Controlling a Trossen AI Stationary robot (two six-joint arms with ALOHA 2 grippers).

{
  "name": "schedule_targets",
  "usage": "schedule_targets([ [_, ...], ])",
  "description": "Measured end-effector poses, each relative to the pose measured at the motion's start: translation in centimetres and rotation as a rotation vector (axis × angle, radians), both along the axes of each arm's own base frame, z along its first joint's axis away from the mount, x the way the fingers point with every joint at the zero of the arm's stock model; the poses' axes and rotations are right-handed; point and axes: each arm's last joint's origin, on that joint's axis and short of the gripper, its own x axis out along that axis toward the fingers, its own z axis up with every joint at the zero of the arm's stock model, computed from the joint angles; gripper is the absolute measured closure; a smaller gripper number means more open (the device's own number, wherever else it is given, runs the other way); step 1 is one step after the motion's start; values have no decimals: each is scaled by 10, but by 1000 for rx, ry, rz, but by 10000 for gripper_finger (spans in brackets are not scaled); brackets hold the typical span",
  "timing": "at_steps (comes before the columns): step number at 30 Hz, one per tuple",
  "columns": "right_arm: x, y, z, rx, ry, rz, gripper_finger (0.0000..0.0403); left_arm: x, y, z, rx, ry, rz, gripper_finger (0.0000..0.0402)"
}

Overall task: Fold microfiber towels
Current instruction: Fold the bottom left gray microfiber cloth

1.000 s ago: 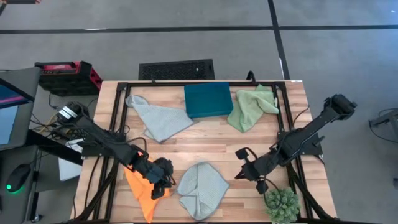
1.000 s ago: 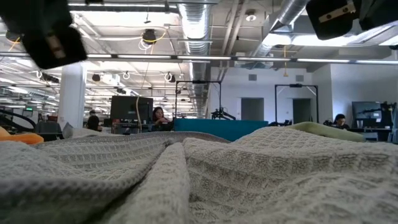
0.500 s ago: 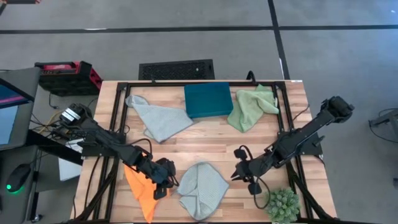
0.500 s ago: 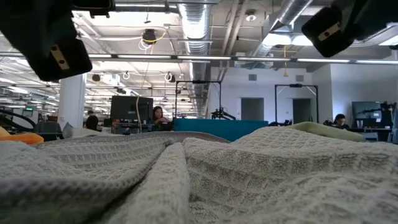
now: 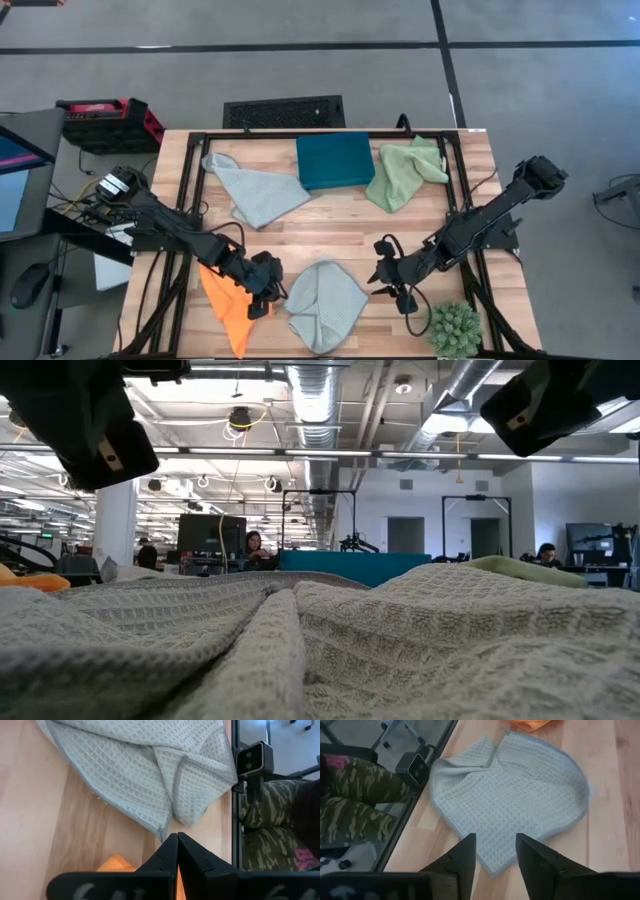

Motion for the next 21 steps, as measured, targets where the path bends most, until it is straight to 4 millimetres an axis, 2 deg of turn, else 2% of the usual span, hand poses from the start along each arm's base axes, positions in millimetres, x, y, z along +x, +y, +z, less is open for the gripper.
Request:
schedule_targets([
  [5, 0, 0, 0, -1, 0, 0, 244, 4, 7, 0, -48, 30, 75, 401],
  [11, 0, 0, 0, -1, 0, 1, 258, 5, 8, 0, -4, -1, 47, 396],
  [21, 0, 0, 0, 9, 5, -8, 252, 4, 3, 1, -12, -19, 76, 299],
])
